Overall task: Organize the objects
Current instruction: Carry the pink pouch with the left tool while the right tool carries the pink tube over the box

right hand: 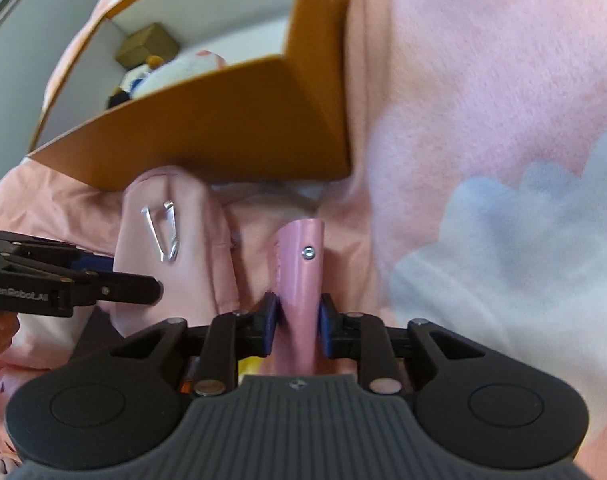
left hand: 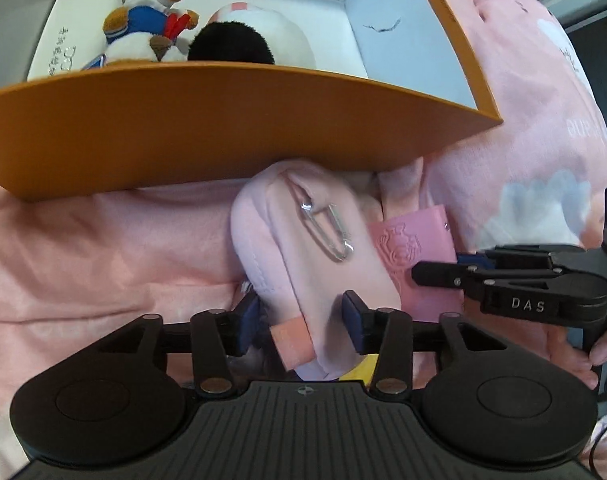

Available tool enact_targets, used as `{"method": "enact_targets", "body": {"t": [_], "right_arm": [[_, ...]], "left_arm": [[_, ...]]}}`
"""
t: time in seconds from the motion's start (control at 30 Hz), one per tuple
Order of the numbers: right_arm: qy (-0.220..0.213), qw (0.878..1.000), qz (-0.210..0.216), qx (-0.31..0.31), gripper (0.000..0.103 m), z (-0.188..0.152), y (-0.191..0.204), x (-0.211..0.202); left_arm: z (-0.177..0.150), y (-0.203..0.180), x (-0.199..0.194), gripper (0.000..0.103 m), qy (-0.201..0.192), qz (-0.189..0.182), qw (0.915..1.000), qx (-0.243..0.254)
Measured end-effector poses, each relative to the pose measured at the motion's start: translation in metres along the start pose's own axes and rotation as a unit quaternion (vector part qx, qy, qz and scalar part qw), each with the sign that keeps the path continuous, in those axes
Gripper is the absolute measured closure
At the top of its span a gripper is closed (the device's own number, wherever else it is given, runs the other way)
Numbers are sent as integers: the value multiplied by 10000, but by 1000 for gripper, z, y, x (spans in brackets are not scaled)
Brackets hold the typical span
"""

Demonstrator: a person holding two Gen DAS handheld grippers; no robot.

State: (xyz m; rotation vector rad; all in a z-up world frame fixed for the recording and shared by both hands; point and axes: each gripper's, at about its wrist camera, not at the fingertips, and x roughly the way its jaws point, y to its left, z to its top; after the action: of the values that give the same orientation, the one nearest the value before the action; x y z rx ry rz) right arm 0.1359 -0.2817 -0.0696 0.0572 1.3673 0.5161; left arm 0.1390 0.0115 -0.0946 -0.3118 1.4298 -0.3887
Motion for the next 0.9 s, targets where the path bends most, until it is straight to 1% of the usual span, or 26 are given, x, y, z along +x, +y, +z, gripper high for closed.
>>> {"method": "enact_targets", "body": {"t": [0.07,0.1,0.17,0.2,0.23,0.27,0.33,0.4,0.43,0.47,0.5,0.53,0.57,0.67,0.7,0.77,0.8,0.9], "right_arm": [[137,9999,48,52,73,4,-6,3],[208,9997,92,86,73,7,-9,3],[318,9994,91,82,72,12,-14,4],[362,9993,49,18,69,15,-15,6],[384,9993,25,-37,69,15,-16,6],[401,9991,44,-95,67,15,-17,6],[464,9986,44,-240,64,13,-18,9],[466,9985,79,-262,61,15,-18,13],[468,9987,113,-140,60,16,-21,15],[463,9988,147,-60,64,19,-18,19],[457,9988,139,-81,65,20,-16,22],[464,9988,123,-75,67,21,-15,22],[433,9990,120,-65,71,21,-13,20],[267,9992,162,-257,79,19,-5,10],[211,9990,190,-346,81,16,-2,5],[68,9984,226,-510,83,11,3,-3],[14,9983,208,-544,84,9,5,-8],[-171,9978,139,-624,85,11,12,-23]], "left_arm": [[-2,-1,2,44,-76,89,9999,-118],[-2,-3,1,43,-116,182,9997,-93],[0,-5,-4,42,-270,491,9984,-23],[2,-6,-6,42,-352,577,9977,-30],[3,-5,-7,42,-435,546,9975,-106],[4,-3,-4,42,-436,457,9978,-204],[5,0,4,42,-339,295,9982,-407],[3,-1,6,45,-383,297,9978,-446],[1,-1,7,48,-408,331,9976,-449],[2,-1,8,52,-385,375,9974,-486],[3,0,7,53,-378,423,9972,-483],[2,-2,7,54,-405,469,9975,-348],[0,-4,6,57,-433,498,9976,-219],[-9,1,-5,66,-637,317,9972,-219],[-12,4,-8,68,-719,228,9967,-298],[-17,5,-13,73,-835,91,9960,-310],[-20,4,-17,73,-925,61,9953,-295],[-30,-1,-34,77,-1115,123,9932,-298]]}}
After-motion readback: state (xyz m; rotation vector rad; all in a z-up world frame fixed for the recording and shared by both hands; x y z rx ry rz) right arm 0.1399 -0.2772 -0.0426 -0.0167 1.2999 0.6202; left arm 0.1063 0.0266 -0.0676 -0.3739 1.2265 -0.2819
